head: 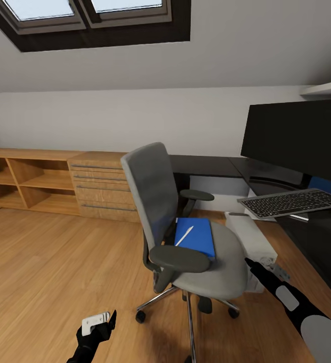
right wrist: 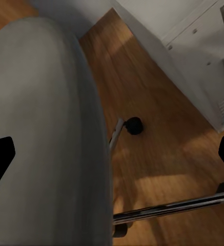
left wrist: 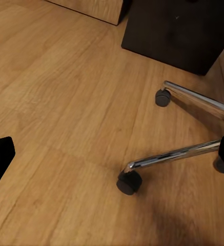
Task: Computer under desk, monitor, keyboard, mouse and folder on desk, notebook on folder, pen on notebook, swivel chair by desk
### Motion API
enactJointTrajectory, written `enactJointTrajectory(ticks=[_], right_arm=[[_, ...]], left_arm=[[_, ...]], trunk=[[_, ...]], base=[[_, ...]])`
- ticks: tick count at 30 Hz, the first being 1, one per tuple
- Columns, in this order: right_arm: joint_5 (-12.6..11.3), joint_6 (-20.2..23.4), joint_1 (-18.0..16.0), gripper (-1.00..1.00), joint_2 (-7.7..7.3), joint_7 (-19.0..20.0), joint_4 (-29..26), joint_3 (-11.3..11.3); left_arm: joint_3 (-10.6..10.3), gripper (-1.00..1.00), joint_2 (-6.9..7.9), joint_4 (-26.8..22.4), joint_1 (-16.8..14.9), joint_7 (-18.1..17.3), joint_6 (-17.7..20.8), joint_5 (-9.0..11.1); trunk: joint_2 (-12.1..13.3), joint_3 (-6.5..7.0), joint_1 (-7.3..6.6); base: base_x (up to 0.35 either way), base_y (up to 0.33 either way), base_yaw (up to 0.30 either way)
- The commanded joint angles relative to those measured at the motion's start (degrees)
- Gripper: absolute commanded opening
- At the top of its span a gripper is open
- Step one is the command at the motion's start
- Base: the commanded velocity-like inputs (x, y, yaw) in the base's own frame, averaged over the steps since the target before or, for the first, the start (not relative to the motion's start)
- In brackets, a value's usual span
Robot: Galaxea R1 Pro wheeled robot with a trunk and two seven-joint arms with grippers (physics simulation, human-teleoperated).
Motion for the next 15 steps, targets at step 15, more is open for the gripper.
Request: enactJointTrajectory(ticks=[15], right_arm=[[-0.42, 0.39, -0.02, 1.00, 0.12, 0.26, 0.37, -0.35]], left_arm=[[-0.08, 1.00, 0.02, 0.05, -0.03, -0.31, -0.16, 0.57]], trunk=[[-0.02, -0.13, -0.01]], base=[[0.000, 0.000, 0.094]])
